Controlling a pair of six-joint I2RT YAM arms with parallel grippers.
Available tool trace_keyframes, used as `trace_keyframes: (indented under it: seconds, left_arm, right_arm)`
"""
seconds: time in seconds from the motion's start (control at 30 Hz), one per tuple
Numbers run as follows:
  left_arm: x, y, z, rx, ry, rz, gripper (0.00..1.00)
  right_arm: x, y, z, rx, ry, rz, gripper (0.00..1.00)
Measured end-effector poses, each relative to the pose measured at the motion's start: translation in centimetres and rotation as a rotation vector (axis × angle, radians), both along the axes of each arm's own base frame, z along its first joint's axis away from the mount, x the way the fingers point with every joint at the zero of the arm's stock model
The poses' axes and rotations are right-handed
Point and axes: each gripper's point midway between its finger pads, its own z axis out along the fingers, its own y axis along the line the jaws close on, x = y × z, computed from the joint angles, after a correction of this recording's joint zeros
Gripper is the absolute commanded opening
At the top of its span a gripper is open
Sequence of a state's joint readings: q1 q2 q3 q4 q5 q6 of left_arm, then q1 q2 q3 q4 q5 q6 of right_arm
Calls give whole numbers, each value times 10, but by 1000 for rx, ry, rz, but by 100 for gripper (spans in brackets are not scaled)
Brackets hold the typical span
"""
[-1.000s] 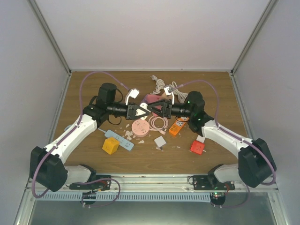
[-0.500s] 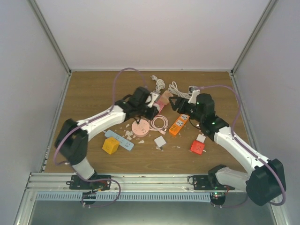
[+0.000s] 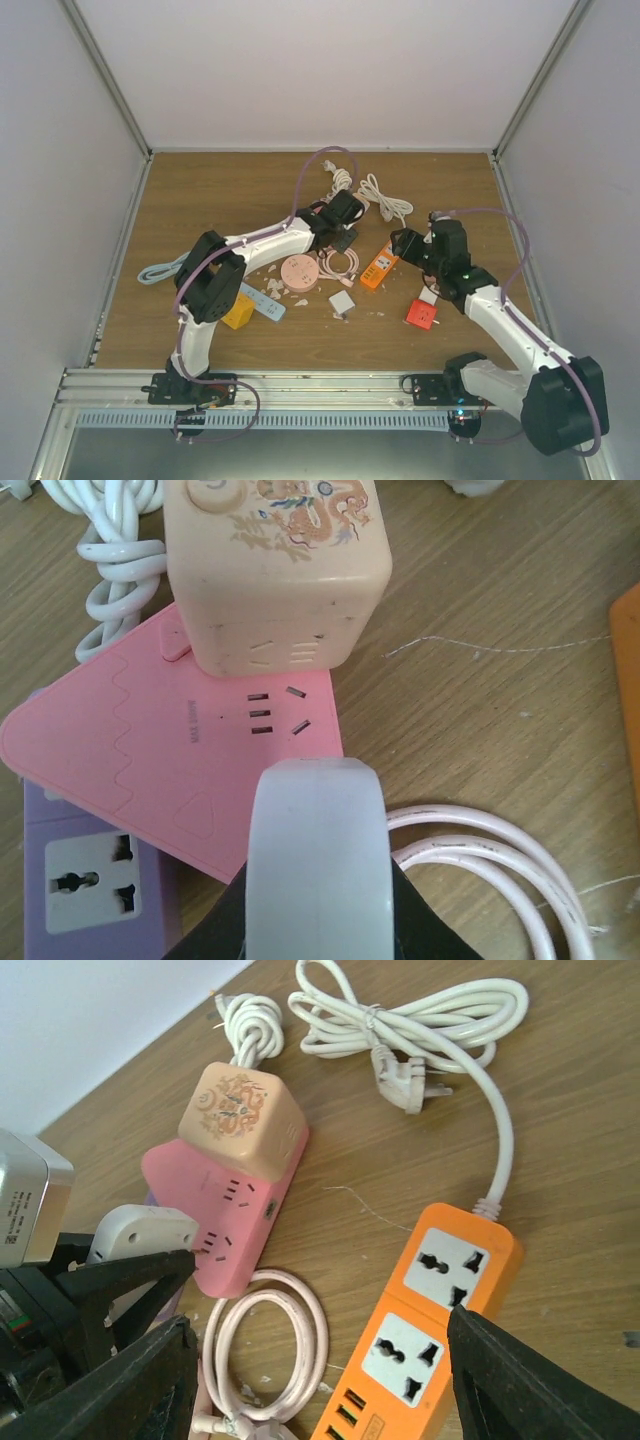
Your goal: Insert the plug
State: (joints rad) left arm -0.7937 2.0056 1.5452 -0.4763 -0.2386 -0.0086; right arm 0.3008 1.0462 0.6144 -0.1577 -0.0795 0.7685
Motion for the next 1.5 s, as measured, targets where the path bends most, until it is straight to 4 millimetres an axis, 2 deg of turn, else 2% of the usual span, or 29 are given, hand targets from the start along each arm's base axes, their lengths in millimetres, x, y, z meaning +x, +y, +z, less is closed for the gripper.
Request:
trace_keyframes:
  seconds: [0.43,1.07,1.5]
  left_arm:
    - [16,4,-17,122,-15,11,0]
    - [24,8,-17,188,-19,29,0]
    - [19,11,-18,195,70,96,0]
  right_arm:
    - [1,-6,-15,-9,42,-16,69]
    - [1,-5,-27,-8,81,-13,69]
    - [1,-4,-28,-5,86,-8,70]
